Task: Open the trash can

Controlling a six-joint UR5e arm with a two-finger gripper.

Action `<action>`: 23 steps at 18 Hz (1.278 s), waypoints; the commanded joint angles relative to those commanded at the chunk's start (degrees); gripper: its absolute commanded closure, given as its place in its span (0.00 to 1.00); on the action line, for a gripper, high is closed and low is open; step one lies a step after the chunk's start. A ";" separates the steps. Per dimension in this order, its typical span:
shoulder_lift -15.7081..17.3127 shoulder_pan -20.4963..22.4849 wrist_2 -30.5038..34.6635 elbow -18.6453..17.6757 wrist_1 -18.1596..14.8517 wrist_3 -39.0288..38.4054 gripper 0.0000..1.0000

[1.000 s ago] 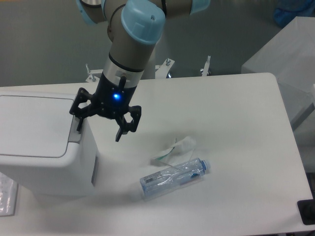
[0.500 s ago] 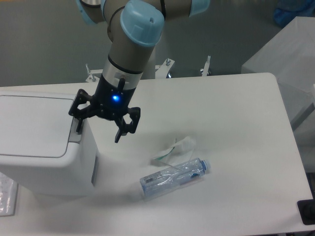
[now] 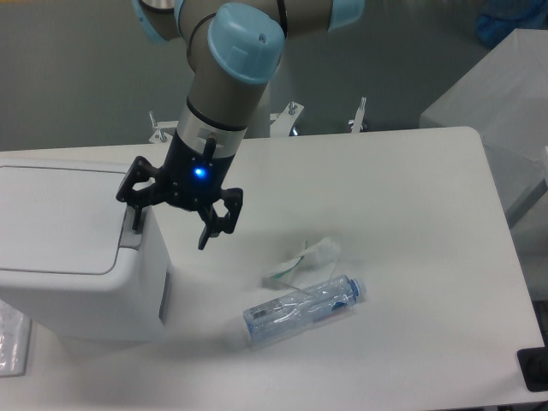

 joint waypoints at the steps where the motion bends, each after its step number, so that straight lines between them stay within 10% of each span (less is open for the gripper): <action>1: -0.09 0.00 0.00 -0.09 0.00 0.00 0.00; 23: -0.61 0.35 0.00 3.86 2.18 0.97 0.00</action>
